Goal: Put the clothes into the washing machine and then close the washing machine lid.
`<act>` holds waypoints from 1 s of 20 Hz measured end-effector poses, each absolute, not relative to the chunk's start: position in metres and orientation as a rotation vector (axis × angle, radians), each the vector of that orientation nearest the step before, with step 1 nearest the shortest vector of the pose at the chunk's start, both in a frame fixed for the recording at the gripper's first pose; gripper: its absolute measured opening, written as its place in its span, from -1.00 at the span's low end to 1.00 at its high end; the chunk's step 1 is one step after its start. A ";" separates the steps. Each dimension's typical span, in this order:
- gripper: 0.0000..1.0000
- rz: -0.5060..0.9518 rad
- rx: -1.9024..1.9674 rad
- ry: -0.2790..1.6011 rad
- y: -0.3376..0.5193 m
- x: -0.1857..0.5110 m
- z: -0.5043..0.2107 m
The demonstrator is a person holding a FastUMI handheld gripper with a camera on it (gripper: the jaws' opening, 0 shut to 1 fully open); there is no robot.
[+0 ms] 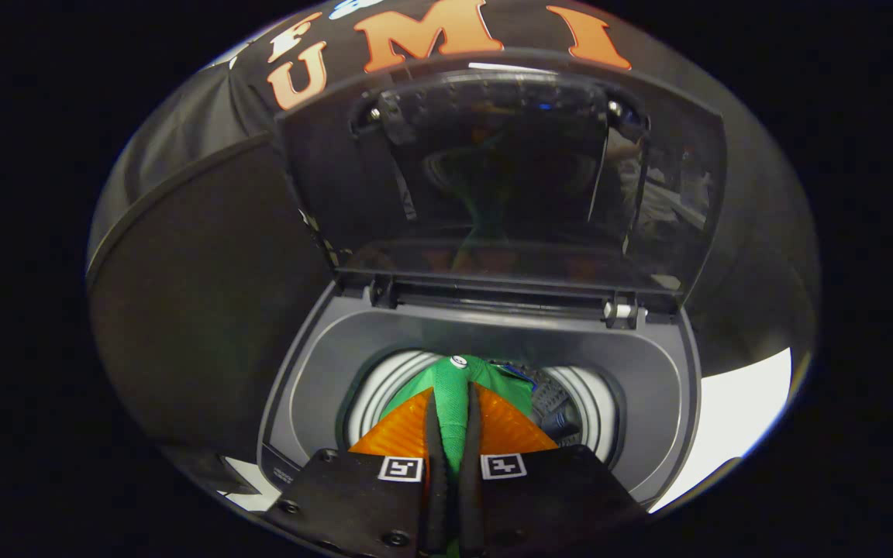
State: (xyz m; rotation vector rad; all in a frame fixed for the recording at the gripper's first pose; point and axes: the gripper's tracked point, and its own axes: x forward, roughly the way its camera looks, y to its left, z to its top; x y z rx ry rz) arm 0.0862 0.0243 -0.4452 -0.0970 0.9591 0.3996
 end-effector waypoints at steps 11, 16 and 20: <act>-0.68 0.266 -0.139 1.098 0.005 0.097 -0.498; 0.33 0.208 -0.154 1.102 -0.005 0.101 -0.504; 0.93 0.223 -0.149 1.073 -0.001 0.100 -0.496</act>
